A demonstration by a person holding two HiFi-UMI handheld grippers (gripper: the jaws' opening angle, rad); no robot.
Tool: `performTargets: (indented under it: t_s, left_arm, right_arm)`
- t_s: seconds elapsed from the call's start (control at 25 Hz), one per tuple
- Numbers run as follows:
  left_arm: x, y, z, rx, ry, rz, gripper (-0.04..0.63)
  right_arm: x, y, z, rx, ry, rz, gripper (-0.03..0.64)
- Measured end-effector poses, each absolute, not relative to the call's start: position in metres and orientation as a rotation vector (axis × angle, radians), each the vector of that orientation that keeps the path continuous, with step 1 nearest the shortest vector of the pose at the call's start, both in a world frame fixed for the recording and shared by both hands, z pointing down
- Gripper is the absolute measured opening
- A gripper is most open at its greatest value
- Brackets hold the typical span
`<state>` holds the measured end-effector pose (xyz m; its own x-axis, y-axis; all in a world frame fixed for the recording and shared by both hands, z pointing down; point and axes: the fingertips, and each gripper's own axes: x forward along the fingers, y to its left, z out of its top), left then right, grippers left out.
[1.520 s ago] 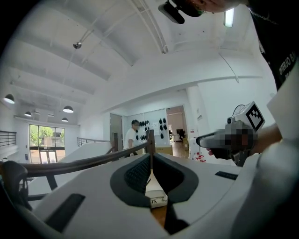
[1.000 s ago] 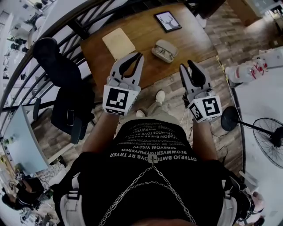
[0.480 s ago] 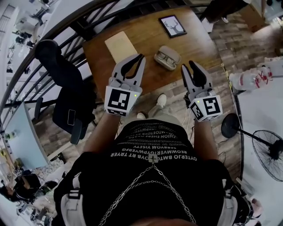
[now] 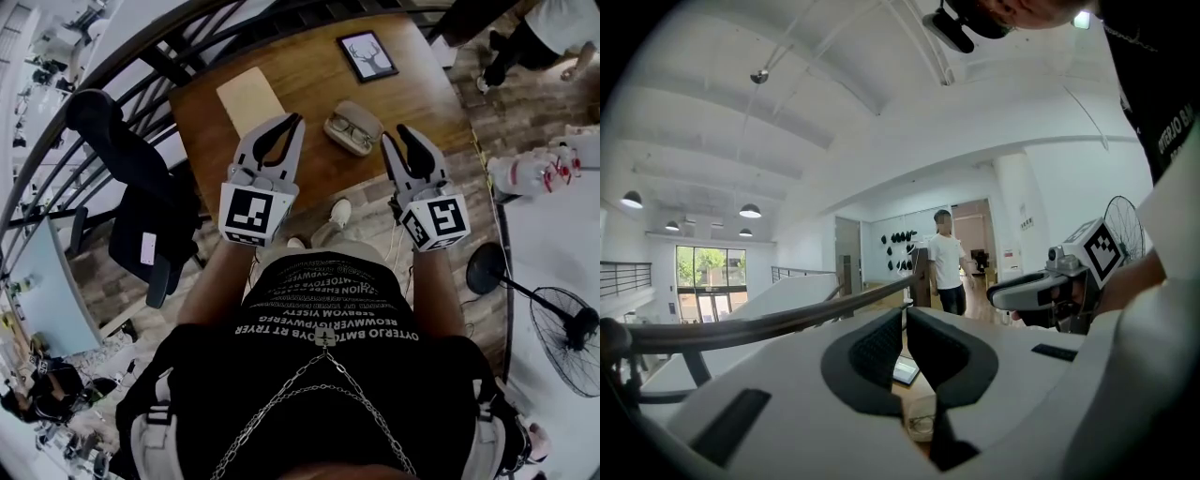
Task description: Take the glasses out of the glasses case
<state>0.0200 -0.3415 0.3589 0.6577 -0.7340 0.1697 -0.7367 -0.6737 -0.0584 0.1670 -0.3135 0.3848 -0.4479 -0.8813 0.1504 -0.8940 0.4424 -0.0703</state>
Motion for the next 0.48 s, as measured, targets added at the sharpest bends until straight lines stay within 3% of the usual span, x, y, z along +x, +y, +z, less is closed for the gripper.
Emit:
performTargets:
  t_s: [0.48]
  left_arm:
    - [0.04, -0.368, 0.378, 2.812, -1.258, 0.313, 0.038]
  right_arm:
    - [0.183, -0.35, 0.436, 1.515, -2.537, 0.299, 0.104]
